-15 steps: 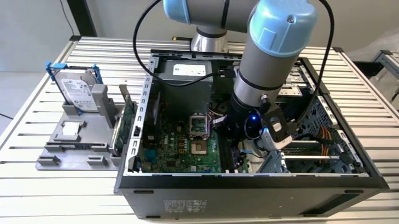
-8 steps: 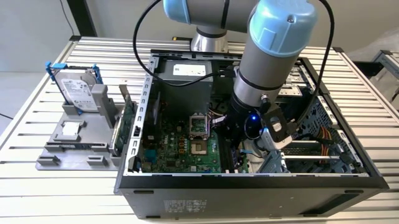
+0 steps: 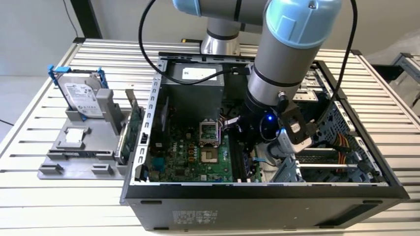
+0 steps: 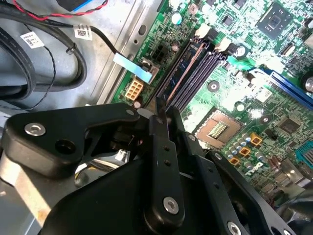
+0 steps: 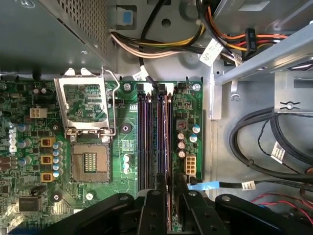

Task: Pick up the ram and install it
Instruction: 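Insert the ram into the slot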

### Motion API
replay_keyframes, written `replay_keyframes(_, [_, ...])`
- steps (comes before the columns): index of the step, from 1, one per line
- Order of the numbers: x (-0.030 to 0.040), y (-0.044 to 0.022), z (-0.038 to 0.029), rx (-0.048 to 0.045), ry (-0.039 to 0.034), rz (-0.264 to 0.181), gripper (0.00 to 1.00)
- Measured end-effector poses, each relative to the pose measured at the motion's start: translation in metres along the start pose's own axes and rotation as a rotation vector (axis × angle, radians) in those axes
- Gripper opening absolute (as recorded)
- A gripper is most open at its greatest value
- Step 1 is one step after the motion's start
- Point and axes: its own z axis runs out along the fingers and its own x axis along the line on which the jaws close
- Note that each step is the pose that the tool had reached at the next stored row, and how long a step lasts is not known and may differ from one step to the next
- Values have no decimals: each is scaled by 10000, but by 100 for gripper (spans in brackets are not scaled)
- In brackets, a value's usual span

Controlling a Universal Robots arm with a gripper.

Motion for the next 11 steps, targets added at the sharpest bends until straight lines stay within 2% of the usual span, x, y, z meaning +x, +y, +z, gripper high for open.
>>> replay_keyframes(11, [0,-1,0,3,1,0,100])
